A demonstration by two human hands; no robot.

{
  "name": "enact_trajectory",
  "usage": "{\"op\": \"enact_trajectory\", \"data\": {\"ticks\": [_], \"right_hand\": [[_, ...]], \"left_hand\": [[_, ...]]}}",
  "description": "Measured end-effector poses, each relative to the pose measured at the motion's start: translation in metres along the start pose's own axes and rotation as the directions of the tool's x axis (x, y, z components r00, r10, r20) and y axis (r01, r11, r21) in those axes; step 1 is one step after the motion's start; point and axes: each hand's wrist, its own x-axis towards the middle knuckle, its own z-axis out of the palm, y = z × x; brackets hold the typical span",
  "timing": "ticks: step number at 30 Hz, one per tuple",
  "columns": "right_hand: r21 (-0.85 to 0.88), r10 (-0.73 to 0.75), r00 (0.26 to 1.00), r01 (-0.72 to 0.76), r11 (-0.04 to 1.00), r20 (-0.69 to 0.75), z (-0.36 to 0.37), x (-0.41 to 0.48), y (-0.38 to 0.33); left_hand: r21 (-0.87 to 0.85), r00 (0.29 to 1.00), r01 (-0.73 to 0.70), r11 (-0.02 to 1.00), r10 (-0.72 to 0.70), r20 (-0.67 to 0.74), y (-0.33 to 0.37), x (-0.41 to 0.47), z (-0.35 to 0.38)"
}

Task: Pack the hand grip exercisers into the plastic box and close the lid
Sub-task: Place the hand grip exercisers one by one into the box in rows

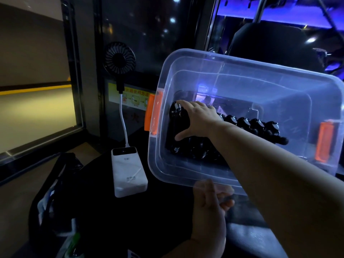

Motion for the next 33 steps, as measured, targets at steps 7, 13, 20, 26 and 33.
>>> {"op": "enact_trajectory", "data": {"ticks": [7, 13, 20, 26, 33], "right_hand": [[0.11, 0.063, 0.983, -0.044, 0.993, -0.173, -0.006, -0.022, 0.004], [0.184, 0.156, 0.96, -0.113, 0.976, -0.234, -0.01, -0.085, 0.021], [0.258, 0.289, 0.838, -0.185, 0.948, -0.462, -0.01, -0.19, 0.075], [0.363, 0.441, 0.726, -0.276, 0.89, -0.528, -0.007, -0.272, 0.123], [0.337, 0.726, 0.571, -0.645, 0.686, -0.383, 0.009, -0.329, 0.173]], "left_hand": [[0.058, 1.0, -0.016, 0.998, 0.016, 0.001, 0.007, -0.003, -0.001], [0.047, 0.999, 0.003, 0.999, -0.001, -0.051, 0.014, -0.008, 0.004], [0.083, 0.998, -0.002, 0.997, 0.007, -0.06, 0.021, -0.014, 0.009], [0.063, 0.997, -0.013, 0.998, 0.017, -0.069, 0.022, -0.017, 0.014], [0.08, 0.998, -0.013, 0.997, 0.019, -0.068, 0.019, -0.016, 0.01]]}}
